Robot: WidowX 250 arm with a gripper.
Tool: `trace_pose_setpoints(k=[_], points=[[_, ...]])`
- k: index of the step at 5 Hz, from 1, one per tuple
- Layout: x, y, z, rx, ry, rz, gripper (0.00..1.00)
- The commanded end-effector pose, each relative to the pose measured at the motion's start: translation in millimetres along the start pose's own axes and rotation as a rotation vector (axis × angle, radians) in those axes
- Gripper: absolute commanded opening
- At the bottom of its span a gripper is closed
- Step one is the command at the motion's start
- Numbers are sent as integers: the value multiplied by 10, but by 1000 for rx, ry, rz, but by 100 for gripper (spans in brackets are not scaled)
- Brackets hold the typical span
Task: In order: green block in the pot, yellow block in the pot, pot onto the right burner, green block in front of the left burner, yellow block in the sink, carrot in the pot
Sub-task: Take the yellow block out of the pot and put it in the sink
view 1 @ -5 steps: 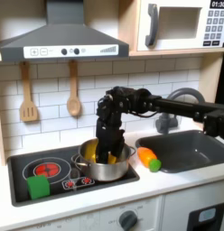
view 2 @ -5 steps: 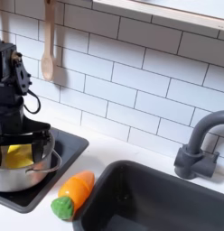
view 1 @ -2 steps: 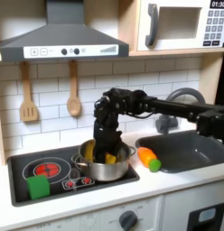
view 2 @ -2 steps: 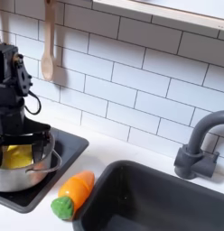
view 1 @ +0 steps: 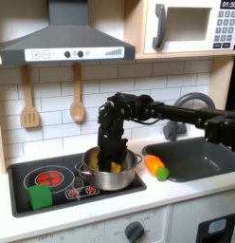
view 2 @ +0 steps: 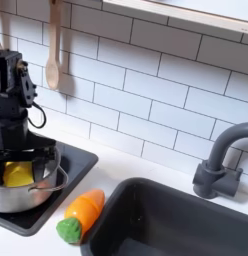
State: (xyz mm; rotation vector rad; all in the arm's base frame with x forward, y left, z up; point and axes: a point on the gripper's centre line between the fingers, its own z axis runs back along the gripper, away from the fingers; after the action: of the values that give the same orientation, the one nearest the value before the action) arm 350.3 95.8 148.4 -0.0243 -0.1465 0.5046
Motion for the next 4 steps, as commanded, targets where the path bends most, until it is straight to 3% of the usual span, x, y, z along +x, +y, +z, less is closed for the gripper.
trace_pose_setpoints(k=[1, 2, 4], points=[[-21, -20, 101, -5, -5, -16, 0], [-10, -7, 146, 8, 1, -17, 0], [56, -60, 335, -24, -21, -17, 0]])
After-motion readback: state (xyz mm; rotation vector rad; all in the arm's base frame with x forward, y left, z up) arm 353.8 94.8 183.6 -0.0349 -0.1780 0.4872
